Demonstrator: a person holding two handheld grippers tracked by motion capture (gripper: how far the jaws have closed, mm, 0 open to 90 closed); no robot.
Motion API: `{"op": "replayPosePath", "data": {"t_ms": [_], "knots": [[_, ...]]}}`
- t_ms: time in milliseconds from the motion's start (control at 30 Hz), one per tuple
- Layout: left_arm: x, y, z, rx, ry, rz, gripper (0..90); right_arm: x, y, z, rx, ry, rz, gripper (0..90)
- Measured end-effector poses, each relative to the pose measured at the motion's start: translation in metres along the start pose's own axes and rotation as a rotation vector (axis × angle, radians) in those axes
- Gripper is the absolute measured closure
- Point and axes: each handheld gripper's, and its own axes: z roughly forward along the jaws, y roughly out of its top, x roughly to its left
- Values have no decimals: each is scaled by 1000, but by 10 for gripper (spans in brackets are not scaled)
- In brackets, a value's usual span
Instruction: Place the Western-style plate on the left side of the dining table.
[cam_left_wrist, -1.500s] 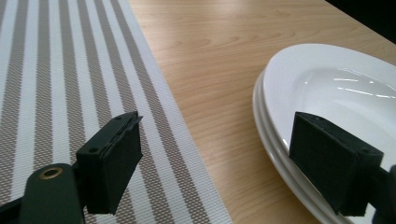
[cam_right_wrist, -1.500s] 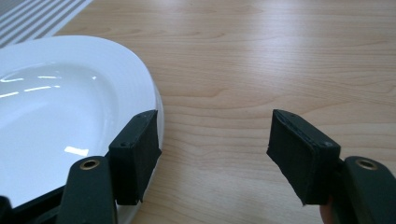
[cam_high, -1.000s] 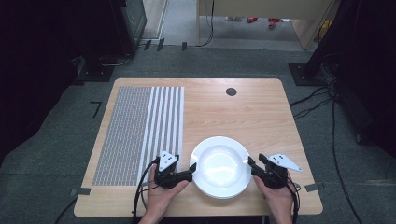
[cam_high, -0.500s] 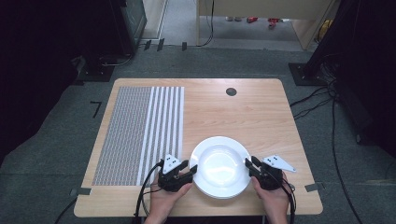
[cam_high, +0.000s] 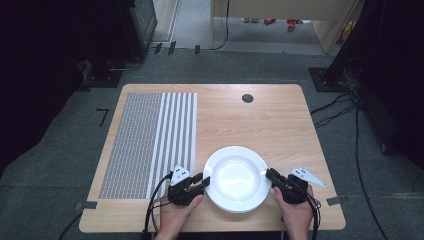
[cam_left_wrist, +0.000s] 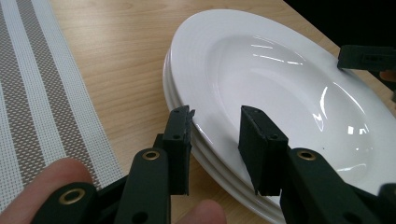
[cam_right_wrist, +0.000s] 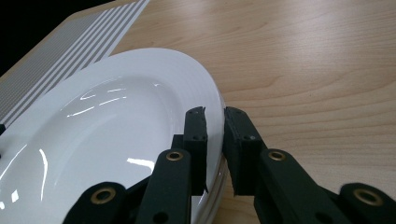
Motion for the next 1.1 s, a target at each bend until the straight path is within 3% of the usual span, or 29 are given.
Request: {"op": "replayPosePath", "data": {"t_ms": [167,400,600,967,1100], "knots": [[1,0,0,2,-6,-10,651,-2,-1,0,-15,9,30,823],[3,-1,1,11,-22,-45,658,-10,0,-4,-32,53,139,858],[4,-1,1,17,-20,-49,675,-10,2,-7,-68,84,164,855],[6,-1,1,20,-31,-68,670,-14,1,-5,-72,119,215,847],[6,-1,2,20,-36,-72,669,-15,0,-2,-58,148,254,818]]}}
